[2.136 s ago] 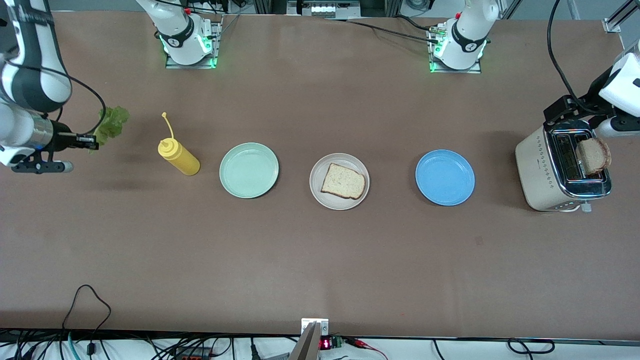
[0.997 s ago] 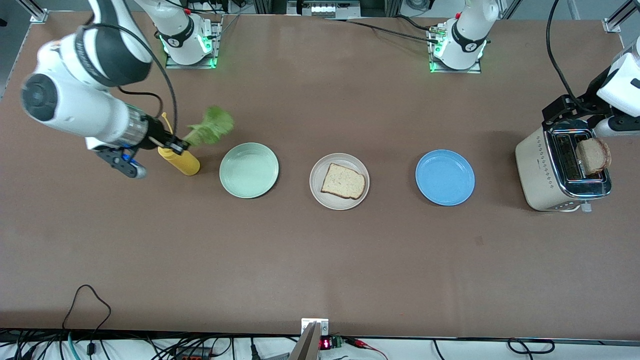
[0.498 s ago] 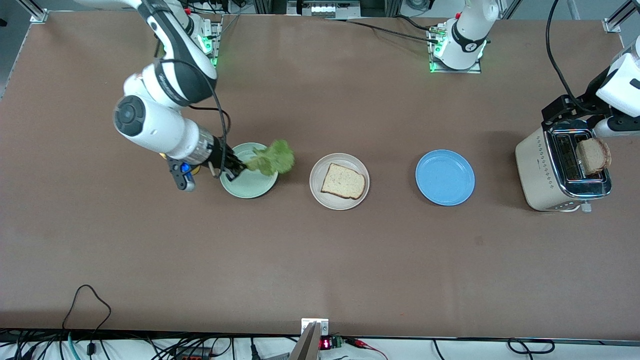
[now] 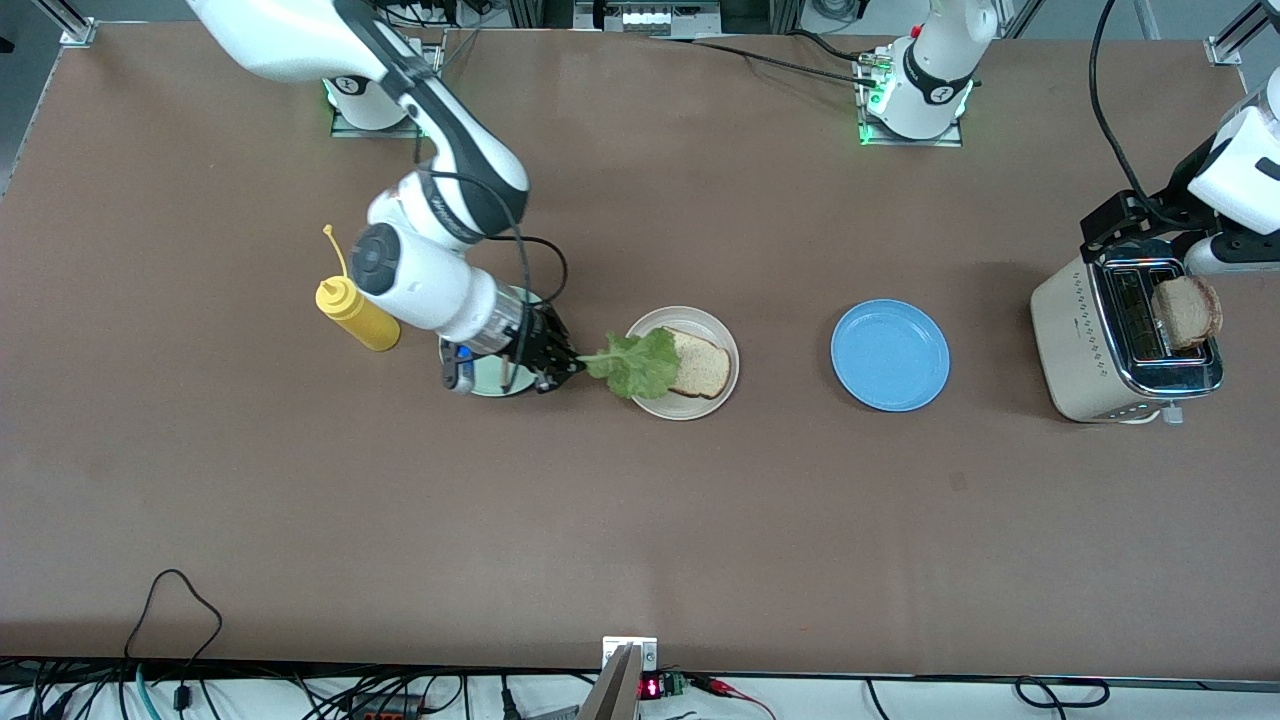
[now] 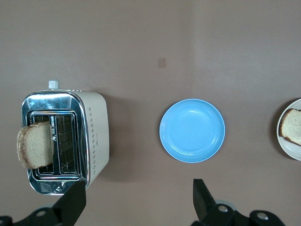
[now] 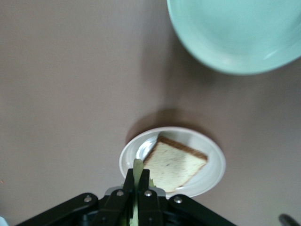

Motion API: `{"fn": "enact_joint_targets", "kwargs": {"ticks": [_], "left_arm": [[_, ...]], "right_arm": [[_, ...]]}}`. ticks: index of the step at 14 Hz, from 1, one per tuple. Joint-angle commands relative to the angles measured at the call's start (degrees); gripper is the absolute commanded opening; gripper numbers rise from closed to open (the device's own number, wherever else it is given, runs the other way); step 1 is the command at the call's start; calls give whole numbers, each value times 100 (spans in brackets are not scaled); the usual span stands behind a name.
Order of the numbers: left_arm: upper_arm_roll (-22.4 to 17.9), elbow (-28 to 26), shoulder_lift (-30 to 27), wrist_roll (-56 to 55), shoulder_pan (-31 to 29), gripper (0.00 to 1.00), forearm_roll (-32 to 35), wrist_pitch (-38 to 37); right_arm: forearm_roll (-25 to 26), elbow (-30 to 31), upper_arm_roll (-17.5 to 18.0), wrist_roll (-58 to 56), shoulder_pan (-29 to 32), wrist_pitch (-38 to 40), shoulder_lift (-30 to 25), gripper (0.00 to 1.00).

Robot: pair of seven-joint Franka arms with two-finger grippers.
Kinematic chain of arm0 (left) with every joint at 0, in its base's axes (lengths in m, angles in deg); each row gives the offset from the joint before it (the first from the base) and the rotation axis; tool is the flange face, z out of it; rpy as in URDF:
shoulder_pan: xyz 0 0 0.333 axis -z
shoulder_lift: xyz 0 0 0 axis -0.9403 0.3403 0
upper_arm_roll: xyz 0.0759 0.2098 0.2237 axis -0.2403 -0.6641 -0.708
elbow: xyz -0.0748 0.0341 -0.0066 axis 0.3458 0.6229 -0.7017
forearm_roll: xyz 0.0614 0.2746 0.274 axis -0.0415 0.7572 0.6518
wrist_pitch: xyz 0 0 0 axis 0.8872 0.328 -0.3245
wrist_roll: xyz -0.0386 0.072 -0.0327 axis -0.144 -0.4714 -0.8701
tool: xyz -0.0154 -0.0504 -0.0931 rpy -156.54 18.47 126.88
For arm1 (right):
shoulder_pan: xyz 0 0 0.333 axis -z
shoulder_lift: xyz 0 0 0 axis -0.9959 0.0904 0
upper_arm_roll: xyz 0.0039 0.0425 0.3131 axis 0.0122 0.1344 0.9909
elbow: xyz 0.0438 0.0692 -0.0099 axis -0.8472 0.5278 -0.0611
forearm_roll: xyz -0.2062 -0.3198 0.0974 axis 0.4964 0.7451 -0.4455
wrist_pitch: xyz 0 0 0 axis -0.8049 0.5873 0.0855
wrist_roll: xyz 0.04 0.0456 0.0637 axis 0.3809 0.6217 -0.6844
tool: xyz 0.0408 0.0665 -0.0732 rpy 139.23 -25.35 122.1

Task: Make sandwich in beige plate with both arms
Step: 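Lower the lettuce onto the toast and open the right gripper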

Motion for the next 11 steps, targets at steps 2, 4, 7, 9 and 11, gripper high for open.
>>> {"fn": "enact_joint_targets", "kwargs": {"ticks": [2,4,7,9,11], "left_arm": [[12,-19,2,40,-43,100,-88,47],[4,-1,28,40,-35,100,-79,56],[4,-1,28,40,-35,100,-79,56],[4,-1,28,40,-43,100,-79,56],[4,-1,37,40,-43,100,-79,56]], "right_arm": [[-98,-605,-391,469,-600,-478,627,0],[-142,-605,-410,478,-750,-672,786,0],[-142,-605,-410,663,-987,-1032,1049,1],[-160,-587,-410,663,-1067,-1086,1094,1],[-256,-578,-410,663,-1076,-1086,1076,1]]}}
